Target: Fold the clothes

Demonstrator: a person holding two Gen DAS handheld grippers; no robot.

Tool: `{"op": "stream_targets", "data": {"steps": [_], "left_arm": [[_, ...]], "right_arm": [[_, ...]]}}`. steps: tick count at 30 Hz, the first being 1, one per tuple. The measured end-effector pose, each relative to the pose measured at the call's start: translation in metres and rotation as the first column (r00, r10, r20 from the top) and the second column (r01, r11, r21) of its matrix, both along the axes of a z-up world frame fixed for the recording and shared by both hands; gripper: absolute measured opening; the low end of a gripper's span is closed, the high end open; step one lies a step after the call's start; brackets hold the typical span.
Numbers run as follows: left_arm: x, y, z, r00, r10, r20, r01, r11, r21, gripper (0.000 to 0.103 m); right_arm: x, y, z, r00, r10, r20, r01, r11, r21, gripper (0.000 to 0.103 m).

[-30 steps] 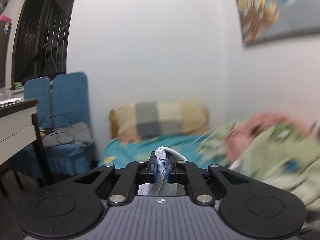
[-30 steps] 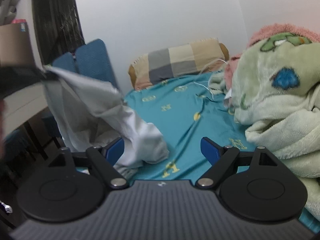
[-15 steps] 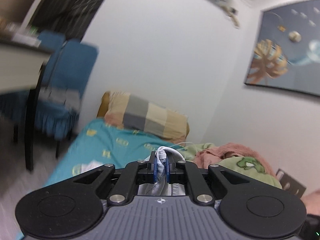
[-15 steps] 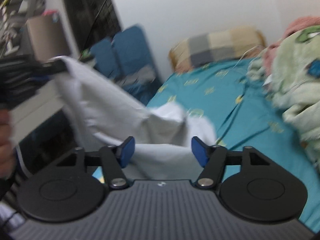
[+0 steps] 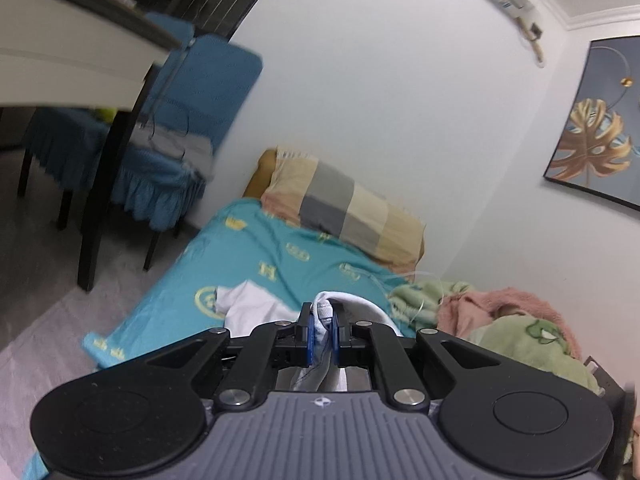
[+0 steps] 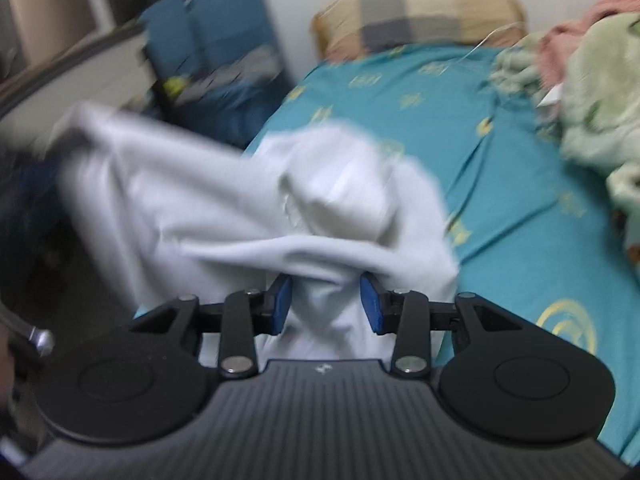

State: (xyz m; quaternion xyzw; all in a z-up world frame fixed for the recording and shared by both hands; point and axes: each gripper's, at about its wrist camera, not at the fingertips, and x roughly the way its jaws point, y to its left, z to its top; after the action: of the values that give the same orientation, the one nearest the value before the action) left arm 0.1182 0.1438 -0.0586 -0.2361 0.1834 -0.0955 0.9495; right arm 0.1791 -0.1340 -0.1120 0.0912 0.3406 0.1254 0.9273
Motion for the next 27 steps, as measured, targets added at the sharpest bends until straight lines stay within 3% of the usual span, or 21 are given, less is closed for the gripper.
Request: {"op": "stream_targets", "data": {"steps": [3,6,11,16,19,22,27], "left_arm": [[0.013,-0.001,-0.011,0.998,-0.012,-0.054,0.012,1.000,0.001,0.009],[0.031,-0.008,-0.027,0.993,-0.011,-0.115,0.017,0.998,0.053,0.009],[0.049,-0.022,-0.054,0.978,-0.006,-0.209,0.036,0.989,0.141,0.010],[0.045,-0.034,-0.052,0.975,0.016,-0.222,0.037,0.972,0.233,0.015],[0.028,-0.040,-0.038,0.978,0.041,-0.206,0.020,0.959,0.282,0.024],[0.003,-0.050,-0.022,0.984,0.044,-0.174,0.021,0.934,0.356,0.036],[-0.028,-0.083,-0.008,0.995,-0.013,-0.097,0.063,0.849,0.525,0.037]], "right_arm": [[0.030,-0.011,0.002,0.999,-0.044,-0.018,0.045,0.999,0.029,0.042],[0.048,-0.017,-0.014,0.998,-0.050,-0.027,0.050,0.999,0.014,0.042],[0.065,-0.026,-0.041,0.993,-0.050,-0.105,0.058,0.995,0.077,0.042],[0.061,-0.039,-0.024,0.991,-0.055,-0.125,0.080,0.977,0.198,0.042],[0.052,-0.044,-0.011,0.993,-0.056,-0.100,0.075,0.978,0.196,0.042],[0.042,-0.052,-0.005,0.993,-0.061,-0.097,0.081,0.973,0.218,0.042],[0.028,-0.062,-0.004,0.988,-0.023,-0.152,0.071,0.945,0.318,0.042]]}}
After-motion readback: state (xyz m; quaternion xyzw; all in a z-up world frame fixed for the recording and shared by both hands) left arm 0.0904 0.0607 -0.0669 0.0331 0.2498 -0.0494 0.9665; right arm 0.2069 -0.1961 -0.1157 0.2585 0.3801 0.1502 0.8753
